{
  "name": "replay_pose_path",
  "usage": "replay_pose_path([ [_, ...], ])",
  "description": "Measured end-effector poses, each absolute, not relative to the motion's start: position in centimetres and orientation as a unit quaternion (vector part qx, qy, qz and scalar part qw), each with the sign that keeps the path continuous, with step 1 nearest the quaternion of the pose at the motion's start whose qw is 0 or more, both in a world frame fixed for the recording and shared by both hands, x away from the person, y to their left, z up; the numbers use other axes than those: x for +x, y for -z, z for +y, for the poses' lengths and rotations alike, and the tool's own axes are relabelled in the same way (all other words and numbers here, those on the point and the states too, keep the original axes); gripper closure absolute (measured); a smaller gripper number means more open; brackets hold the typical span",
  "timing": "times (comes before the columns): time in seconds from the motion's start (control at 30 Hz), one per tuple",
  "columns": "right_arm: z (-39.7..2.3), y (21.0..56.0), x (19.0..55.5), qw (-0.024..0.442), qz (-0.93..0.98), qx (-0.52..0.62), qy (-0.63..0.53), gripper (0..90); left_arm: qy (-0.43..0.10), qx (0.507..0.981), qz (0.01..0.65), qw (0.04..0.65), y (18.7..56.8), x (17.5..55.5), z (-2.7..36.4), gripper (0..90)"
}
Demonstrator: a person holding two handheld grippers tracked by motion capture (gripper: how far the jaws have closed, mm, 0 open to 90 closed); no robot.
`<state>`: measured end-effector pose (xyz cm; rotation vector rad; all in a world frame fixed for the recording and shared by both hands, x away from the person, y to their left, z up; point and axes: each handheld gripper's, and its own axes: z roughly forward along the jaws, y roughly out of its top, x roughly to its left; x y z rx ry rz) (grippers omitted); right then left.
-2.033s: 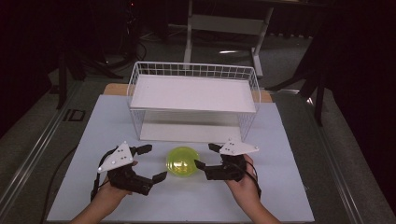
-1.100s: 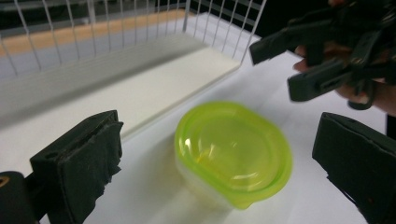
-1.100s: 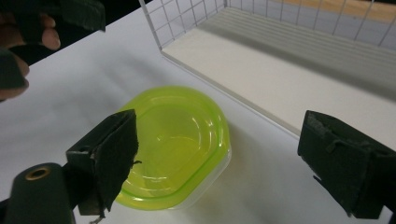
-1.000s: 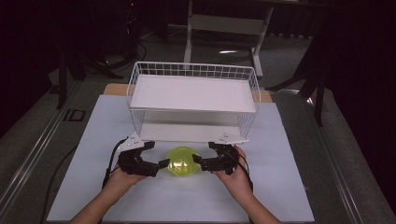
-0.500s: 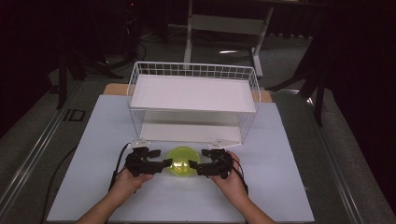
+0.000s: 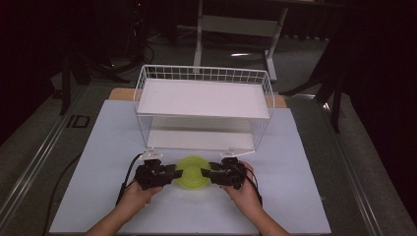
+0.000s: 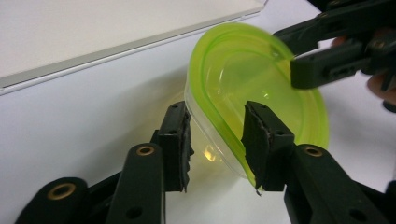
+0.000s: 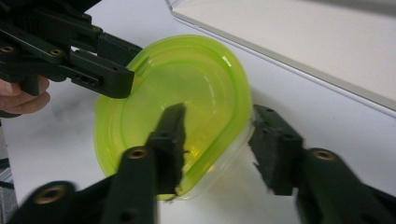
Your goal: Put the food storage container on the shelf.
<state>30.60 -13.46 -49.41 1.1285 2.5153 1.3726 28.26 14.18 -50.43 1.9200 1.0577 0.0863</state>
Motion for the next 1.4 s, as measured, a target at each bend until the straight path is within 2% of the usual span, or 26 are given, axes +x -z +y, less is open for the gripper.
replay_pose_path([
  [0.03, -13.6, 49.3, 30.6, 0.035, 0.818, 0.365, -0.443, 67.5, -0.029, 0.777, 0.430, 0.459, 50.4, 28.2, 14.2, 66.2],
  [0.13, -13.7, 49.3, 30.4, 0.036, 0.820, 0.362, -0.442, 70.3, -0.019, 0.778, 0.422, 0.465, 50.3, 27.8, 14.0, 67.6],
  [0.4, -14.2, 49.1, 29.8, 0.026, 0.818, 0.366, -0.443, 74.7, -0.015, 0.787, 0.417, 0.455, 49.8, 26.9, 13.6, 71.5],
  [0.63, -14.1, 48.5, 28.8, 0.020, 0.820, 0.356, -0.447, 79.9, -0.025, 0.788, 0.428, 0.442, 49.8, 26.0, 13.7, 79.7],
  [0.7, -13.8, 48.4, 28.4, 0.035, 0.829, 0.346, -0.439, 80.1, -0.022, 0.784, 0.433, 0.444, 49.8, 25.8, 13.7, 80.3],
  [0.9, -14.1, 47.9, 28.3, 0.036, 0.824, 0.349, -0.445, 80.1, -0.037, 0.776, 0.427, 0.462, 48.7, 25.6, 13.7, 81.5],
  [1.4, -15.1, 43.8, 29.7, 0.066, 0.804, 0.346, -0.479, 80.0, -0.073, 0.763, 0.404, 0.499, 44.5, 27.2, 13.1, 82.1],
])
